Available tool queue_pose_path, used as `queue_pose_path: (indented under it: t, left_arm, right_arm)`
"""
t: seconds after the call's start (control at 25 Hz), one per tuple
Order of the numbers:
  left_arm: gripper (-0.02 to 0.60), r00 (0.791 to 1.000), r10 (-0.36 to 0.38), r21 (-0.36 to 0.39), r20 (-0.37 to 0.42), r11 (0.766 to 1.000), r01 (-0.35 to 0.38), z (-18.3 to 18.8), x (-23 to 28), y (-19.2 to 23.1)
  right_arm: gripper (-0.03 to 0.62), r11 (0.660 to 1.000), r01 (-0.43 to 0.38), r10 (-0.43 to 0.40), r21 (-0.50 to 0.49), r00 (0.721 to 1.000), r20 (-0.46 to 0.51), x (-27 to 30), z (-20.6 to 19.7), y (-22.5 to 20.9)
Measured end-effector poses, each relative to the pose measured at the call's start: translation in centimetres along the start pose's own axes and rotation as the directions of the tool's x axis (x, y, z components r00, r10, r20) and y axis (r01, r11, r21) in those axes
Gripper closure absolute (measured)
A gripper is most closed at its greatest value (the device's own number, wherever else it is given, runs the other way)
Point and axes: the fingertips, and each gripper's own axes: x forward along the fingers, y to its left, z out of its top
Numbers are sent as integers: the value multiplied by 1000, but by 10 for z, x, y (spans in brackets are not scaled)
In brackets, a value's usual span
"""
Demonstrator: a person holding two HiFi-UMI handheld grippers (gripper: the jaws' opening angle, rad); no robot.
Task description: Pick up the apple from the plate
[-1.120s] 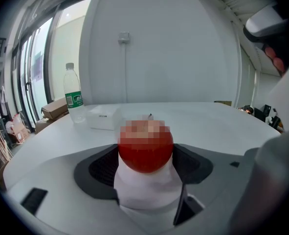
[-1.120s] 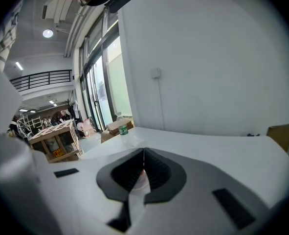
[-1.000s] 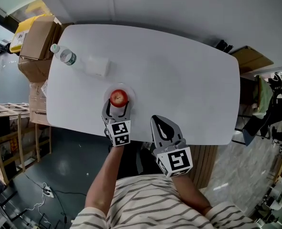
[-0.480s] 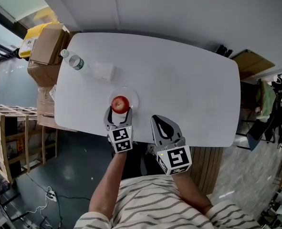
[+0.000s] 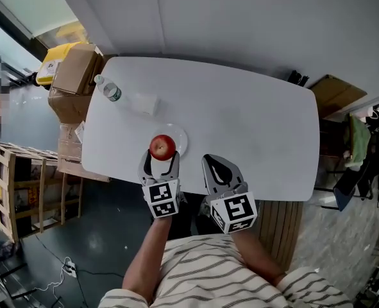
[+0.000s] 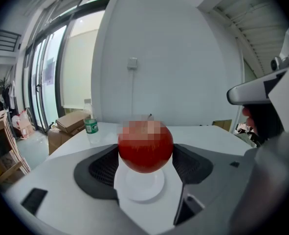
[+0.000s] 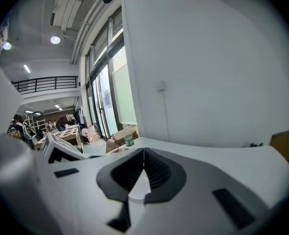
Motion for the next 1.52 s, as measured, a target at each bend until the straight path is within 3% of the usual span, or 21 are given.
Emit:
queue_pose_path:
  t: [0.68, 1.2, 1.52]
  left_arm:
    - [229, 988, 46, 11, 147, 999, -49, 86, -77, -18]
    - [229, 962, 78, -12, 260, 997, -77, 135, -118, -15]
    - [229, 943, 98, 15, 317, 994, -108, 151, -139, -9]
  right_arm:
    - [582, 998, -50, 53, -37, 995, 89, -24, 46, 13]
    - [582, 994, -80, 90, -76, 985, 148, -28, 82, 31]
    - [582, 989, -91, 111, -115, 979, 173, -31, 94, 46]
